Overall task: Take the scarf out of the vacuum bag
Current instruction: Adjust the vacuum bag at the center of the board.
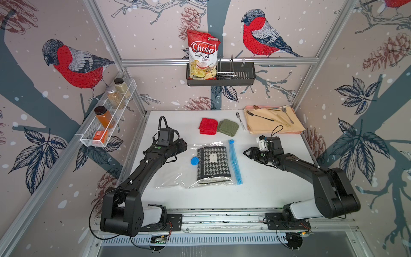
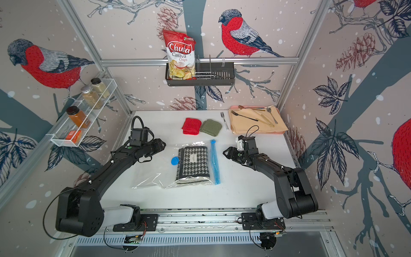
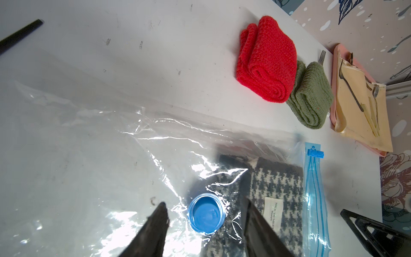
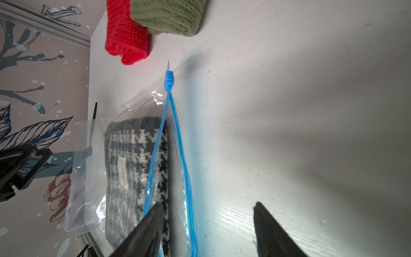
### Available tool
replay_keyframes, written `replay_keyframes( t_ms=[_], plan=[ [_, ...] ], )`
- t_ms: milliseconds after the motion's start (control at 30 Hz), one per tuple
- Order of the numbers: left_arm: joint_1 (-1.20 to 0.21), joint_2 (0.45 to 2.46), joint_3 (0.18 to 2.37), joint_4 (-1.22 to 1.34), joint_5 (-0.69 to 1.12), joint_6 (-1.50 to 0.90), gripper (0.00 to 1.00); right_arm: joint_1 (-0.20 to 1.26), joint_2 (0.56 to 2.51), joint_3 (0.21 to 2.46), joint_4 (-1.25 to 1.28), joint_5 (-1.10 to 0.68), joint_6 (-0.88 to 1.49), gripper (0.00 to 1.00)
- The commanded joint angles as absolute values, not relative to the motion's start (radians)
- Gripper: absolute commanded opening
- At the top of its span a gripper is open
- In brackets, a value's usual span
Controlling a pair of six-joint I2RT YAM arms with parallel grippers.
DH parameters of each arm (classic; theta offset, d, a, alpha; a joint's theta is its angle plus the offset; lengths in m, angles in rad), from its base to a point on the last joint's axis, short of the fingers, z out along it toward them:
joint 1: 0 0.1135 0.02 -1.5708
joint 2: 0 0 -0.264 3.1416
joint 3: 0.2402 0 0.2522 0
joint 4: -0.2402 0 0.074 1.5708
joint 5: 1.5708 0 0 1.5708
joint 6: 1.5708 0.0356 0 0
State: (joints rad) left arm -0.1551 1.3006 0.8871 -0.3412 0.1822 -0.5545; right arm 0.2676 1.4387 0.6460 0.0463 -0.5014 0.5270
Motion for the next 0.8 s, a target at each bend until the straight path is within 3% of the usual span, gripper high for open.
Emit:
replay_keyframes(
  t_ms=[0,133,267,767],
  plan=[
    [-0.135,1.291,0.890,-0.328,0.202,-0.560,0.55,0.277,1.429,0.648,0.069,-0.588,0.531,0.57],
    [-0.108,1.284,0.882,-0.327,0.230,-0.562,0.55,0.317,1.449,0.672,0.099,-0.702,0.524,0.47],
    [-0.100,1.268,0.873,-0.323,0.234,-0.566,0.55,0.380,1.471,0.701,0.110,-0.744,0.523,0.48],
    [-0.002,1.197,0.889,-0.332,0.263,-0.536,0.57,0.455,1.575,0.798,-0.023,-0.564,0.471,0.40]
  ],
)
